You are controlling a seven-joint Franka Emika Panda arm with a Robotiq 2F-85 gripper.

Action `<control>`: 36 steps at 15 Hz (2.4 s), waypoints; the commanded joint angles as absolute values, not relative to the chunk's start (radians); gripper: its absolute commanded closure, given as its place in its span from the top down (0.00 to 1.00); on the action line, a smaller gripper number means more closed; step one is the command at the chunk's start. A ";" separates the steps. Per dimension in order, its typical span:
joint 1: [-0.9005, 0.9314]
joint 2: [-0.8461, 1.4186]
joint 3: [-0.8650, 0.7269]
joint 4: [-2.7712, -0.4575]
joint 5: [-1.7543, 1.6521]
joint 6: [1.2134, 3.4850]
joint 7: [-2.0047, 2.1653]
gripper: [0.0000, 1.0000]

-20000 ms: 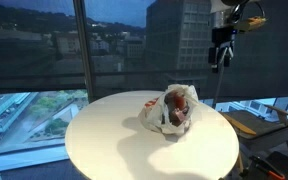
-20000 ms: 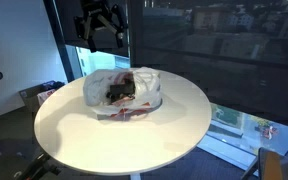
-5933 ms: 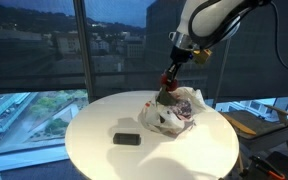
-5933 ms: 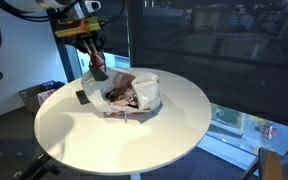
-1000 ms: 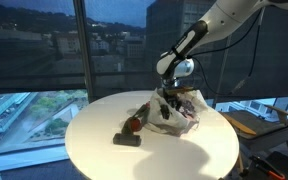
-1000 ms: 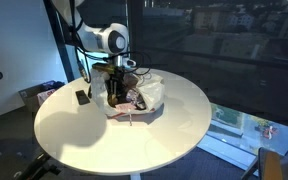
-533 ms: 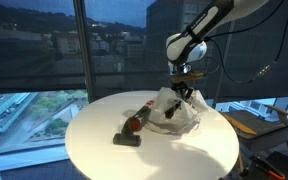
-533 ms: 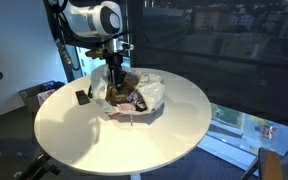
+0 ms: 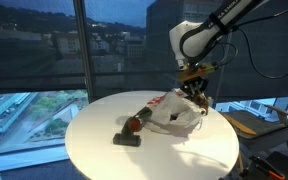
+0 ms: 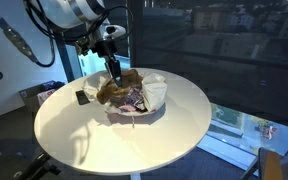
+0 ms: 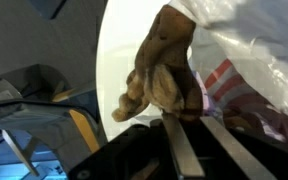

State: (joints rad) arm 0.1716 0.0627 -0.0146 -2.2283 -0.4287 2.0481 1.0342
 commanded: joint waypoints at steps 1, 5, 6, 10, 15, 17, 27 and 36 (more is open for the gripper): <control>0.155 0.008 0.025 -2.262 -0.455 1.943 1.166 0.10; 0.152 -0.053 0.047 -2.299 -0.574 2.007 1.343 0.10; 0.147 -0.083 0.052 -2.324 -0.583 2.060 1.344 0.10; 0.130 -0.191 0.077 -2.398 -0.703 2.181 1.352 0.09; 0.095 -0.259 0.095 -2.449 -0.849 2.379 1.313 0.07; 0.089 -0.252 0.102 -2.445 -0.902 2.463 1.299 0.07; 0.121 -0.182 0.061 -2.446 -0.973 2.937 1.084 0.07; 0.207 0.195 0.188 -2.241 -0.836 3.146 0.772 0.06</control>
State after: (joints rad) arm 0.2039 0.0633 0.1499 -2.3239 -0.9183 3.0752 0.9317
